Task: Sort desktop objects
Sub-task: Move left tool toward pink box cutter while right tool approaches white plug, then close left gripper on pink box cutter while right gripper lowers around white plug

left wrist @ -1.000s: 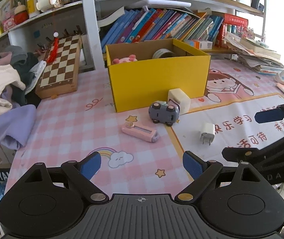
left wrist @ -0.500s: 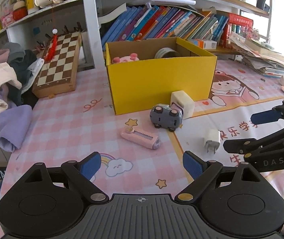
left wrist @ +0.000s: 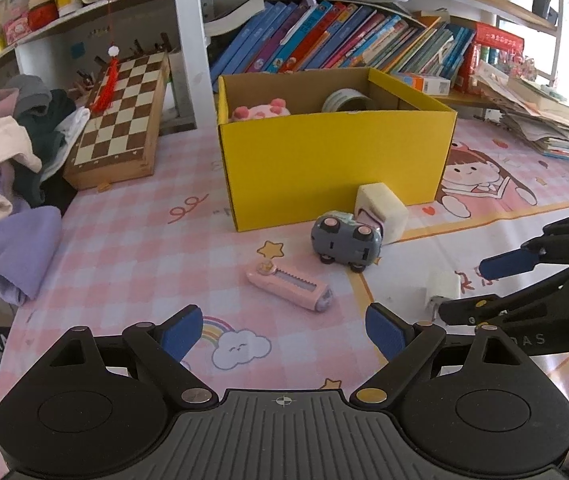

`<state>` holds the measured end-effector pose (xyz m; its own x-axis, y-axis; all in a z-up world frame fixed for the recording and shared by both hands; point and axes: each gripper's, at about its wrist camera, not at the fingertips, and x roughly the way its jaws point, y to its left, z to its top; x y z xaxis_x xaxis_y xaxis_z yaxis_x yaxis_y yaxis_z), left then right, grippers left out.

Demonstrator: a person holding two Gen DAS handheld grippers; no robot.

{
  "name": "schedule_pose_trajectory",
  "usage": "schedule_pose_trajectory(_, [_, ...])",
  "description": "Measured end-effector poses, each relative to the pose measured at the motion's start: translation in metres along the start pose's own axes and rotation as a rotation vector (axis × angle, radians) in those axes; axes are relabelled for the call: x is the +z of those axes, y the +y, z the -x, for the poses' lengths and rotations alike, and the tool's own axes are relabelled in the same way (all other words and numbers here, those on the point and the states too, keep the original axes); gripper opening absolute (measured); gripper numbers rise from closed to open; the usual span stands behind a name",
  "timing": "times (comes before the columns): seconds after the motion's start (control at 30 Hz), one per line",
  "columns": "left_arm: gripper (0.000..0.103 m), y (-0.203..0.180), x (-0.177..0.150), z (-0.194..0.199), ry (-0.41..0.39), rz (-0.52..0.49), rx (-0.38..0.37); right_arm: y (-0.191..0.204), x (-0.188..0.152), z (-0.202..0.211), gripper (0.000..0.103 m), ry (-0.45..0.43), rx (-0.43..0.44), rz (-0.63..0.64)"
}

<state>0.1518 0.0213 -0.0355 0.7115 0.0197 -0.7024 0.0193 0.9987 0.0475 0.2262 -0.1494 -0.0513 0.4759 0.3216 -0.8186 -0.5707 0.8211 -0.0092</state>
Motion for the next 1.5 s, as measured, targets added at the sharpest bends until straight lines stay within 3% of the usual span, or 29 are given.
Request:
schedule_pose_trajectory(0.2, [0.090, 0.003, -0.001, -0.002, 0.018, 0.010, 0.016, -0.001, 0.005, -0.015, 0.052, 0.046, 0.022, -0.005])
schedule_pose_trajectory(0.33, [0.090, 0.002, 0.000, -0.004, 0.026, 0.007, 0.016, -0.004, 0.005, -0.025, 0.044, 0.081, 0.052, -0.020])
schedule_pose_trajectory(0.8, [0.090, -0.005, 0.011, -0.042, 0.057, 0.011, -0.006, -0.024, 0.005, -0.008, 0.044, 0.018, 0.017, 0.002])
schedule_pose_trajectory(0.97, [0.089, -0.005, 0.014, -0.064, 0.094, 0.070, -0.013, -0.028, 0.005, -0.007, 0.044, 0.014, 0.014, 0.010])
schedule_pose_trajectory(1.07, [0.082, -0.005, 0.017, -0.078, 0.118, 0.101, -0.003, -0.029, 0.005, -0.007, 0.044, 0.015, 0.016, 0.015])
schedule_pose_trajectory(1.2, [0.081, -0.004, 0.020, -0.088, 0.117, 0.119, 0.025, -0.030, 0.005, -0.008, 0.044, 0.015, 0.017, 0.020])
schedule_pose_trajectory(1.27, [0.074, -0.003, 0.022, -0.092, 0.118, 0.129, 0.037, -0.031, 0.006, -0.009, 0.044, 0.018, 0.017, 0.021])
schedule_pose_trajectory(1.5, [0.061, -0.003, 0.024, -0.093, 0.118, 0.093, 0.045, -0.033, 0.006, -0.011, 0.044, 0.022, 0.020, 0.023])
